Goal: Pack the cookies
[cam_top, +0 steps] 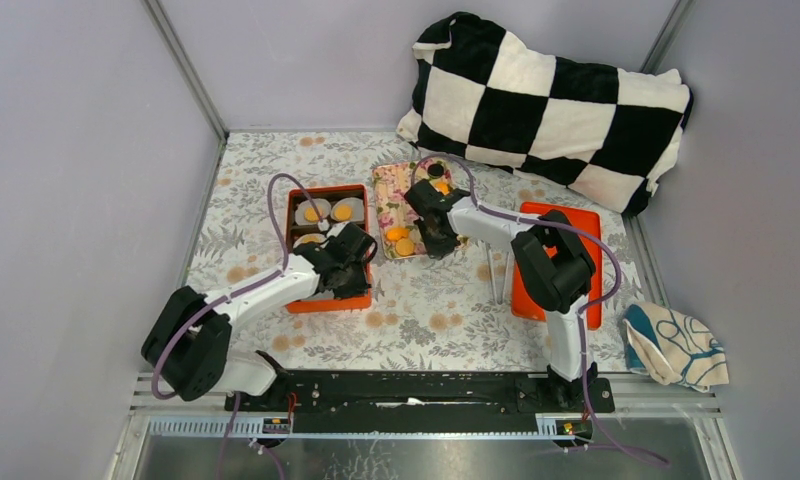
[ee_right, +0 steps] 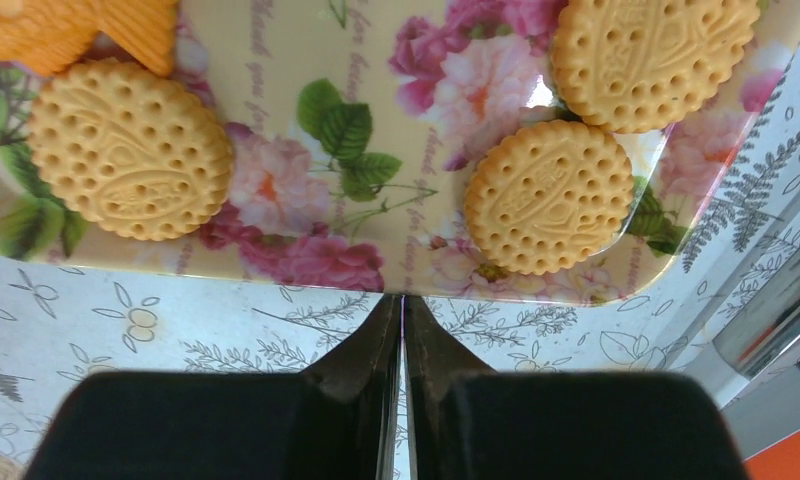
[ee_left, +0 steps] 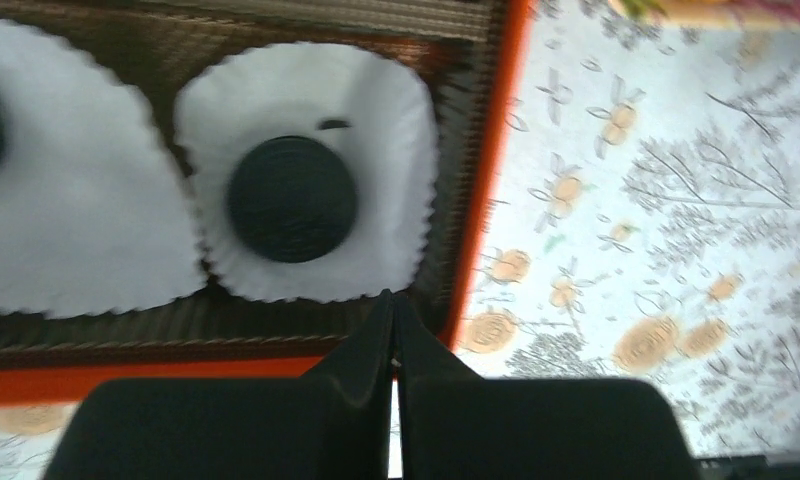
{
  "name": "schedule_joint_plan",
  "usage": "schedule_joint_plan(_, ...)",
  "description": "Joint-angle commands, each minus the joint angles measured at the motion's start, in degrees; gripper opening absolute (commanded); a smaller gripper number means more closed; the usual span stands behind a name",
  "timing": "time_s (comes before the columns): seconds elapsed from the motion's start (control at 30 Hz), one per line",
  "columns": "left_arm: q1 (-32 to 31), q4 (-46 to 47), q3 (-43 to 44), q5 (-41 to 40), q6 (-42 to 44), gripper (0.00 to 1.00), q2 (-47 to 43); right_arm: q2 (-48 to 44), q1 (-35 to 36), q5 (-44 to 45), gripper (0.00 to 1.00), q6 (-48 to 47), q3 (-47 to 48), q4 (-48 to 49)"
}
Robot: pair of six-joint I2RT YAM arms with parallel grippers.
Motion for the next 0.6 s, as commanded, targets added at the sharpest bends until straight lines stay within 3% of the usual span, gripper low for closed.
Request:
schedule_joint_plan(0.0, -2.4, 7.0, -1.0, 8.6, -0.6, 0.00, 3.0, 1.1, -0.4, 1.6, 0.10, -1.1, 4.7, -1.0)
schedule_joint_plan(0.27, -8.0, 12.7, 4.8, 16.2, -0.7, 0.00, 9.5, 1.9, -2.1, 2.7, 0.11, -1.7, 7.9, -1.4)
schedule_joint_plan(0.57, -8.9, 20.0, 14.4, 21.8, 2.4, 0.00, 20.5, 6.2, -7.3, -0.7, 0.12, -2.2, 17.3, -2.1)
